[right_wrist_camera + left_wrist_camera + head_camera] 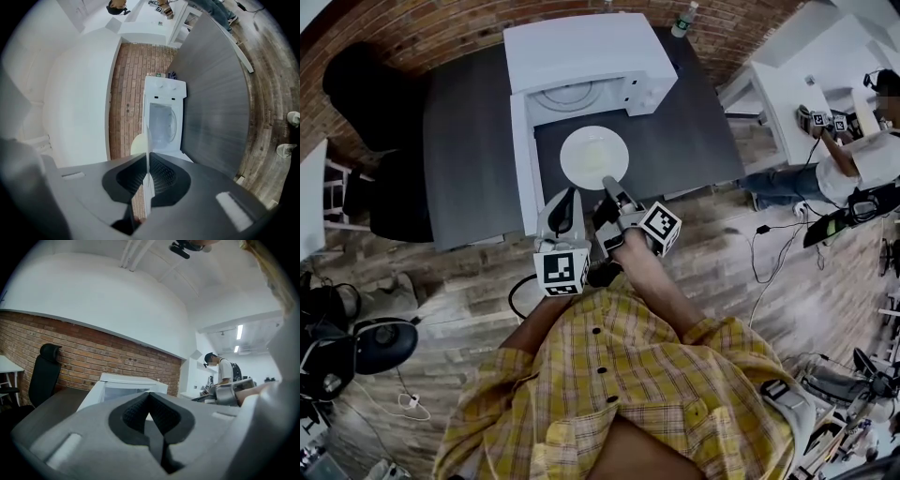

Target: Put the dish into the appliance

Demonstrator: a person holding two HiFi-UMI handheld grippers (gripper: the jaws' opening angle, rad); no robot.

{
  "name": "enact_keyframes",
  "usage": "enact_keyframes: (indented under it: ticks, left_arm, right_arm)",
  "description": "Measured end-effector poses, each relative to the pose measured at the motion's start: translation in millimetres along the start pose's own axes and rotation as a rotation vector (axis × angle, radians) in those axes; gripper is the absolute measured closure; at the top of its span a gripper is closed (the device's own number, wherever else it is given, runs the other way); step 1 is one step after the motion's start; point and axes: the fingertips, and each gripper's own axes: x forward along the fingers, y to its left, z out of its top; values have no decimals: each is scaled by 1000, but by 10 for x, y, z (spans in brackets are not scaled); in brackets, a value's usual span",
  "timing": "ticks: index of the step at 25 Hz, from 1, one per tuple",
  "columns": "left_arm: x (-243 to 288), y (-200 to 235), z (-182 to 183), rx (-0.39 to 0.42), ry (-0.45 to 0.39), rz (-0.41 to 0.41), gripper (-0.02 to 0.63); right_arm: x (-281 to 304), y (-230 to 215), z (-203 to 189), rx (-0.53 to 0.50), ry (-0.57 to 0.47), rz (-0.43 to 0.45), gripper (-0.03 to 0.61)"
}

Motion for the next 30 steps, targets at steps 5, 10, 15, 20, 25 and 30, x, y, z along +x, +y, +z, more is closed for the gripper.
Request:
enact_keyframes:
  ticks: [5, 10, 15, 20, 25, 30]
  left_arm:
    - [80, -2, 11, -7, -10, 6, 617]
    - [230, 11, 47, 7, -16, 24, 617]
    - [414, 18, 73, 18, -11, 54, 617]
    - [598, -25, 89, 33, -12, 63, 617]
    - [727, 35, 116, 41, -24, 94, 617]
    - [830, 71, 119, 38, -29, 123, 617]
  right_arm:
    - [43, -41, 70, 19, 4, -15, 558]
    - [177, -112, 216, 42, 18, -25, 558]
    - [350, -92, 360, 42, 41, -8, 558]
    - [505, -190, 544, 33, 60, -20, 558]
    - [691, -303, 639, 60, 88, -41, 558]
    - [851, -406, 766, 41, 111, -57, 558]
